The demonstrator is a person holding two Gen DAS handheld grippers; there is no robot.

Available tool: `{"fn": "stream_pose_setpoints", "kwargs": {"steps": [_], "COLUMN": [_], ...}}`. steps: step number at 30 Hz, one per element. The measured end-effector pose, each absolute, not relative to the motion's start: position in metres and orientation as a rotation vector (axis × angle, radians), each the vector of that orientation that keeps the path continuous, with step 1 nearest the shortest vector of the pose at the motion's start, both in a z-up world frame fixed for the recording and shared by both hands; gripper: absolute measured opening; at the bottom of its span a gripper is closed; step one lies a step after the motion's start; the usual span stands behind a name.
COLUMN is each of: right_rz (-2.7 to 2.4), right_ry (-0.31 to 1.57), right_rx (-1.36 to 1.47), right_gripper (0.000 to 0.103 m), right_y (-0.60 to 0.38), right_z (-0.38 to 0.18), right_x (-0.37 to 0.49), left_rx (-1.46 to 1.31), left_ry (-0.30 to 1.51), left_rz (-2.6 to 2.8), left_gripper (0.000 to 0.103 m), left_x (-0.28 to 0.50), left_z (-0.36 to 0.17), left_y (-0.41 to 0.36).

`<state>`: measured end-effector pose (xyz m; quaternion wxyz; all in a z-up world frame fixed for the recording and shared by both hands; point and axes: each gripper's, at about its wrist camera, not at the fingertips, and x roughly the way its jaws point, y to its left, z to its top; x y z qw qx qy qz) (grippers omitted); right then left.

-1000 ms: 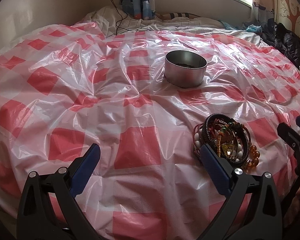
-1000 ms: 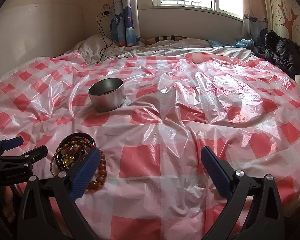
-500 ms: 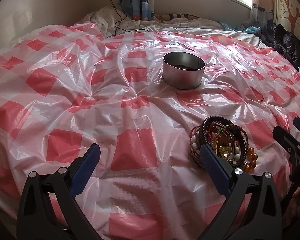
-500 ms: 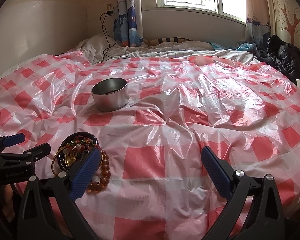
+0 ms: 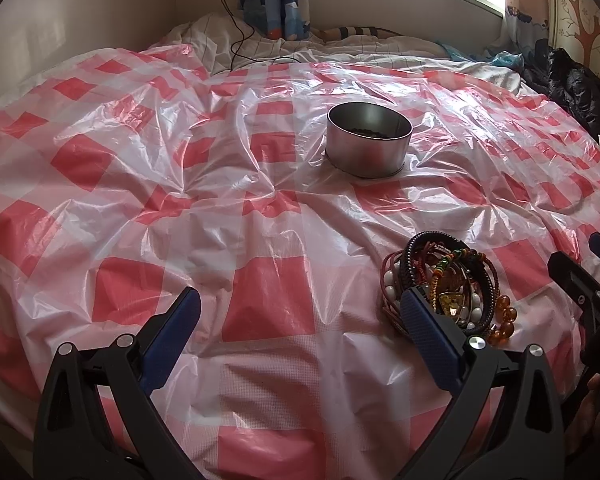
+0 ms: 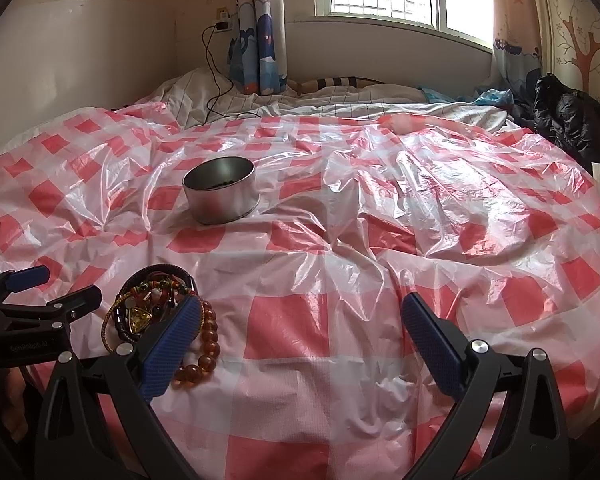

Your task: Organize jewelry

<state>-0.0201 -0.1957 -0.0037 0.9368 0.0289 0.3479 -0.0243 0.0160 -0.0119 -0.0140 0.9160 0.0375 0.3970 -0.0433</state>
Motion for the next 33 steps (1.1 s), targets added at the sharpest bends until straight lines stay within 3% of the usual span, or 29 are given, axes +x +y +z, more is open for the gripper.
{"fn": "stream_pose_setpoints", "kwargs": {"steps": [33], "right_rz": [-0.045], "right_ry": [0.719], "right_rx": [0.058], "right_gripper": [0.097], "right_y": [-0.1976], "right_z": [-0.0059], "right_x": [-0.0200], "left_rx": [0.087], "left_ry": [0.839], "left_rz": [-0.078], "left_gripper": [0.096], "left_x": [0.0176], "left_z": [-0.0221], "left_y": [-0.0121]}}
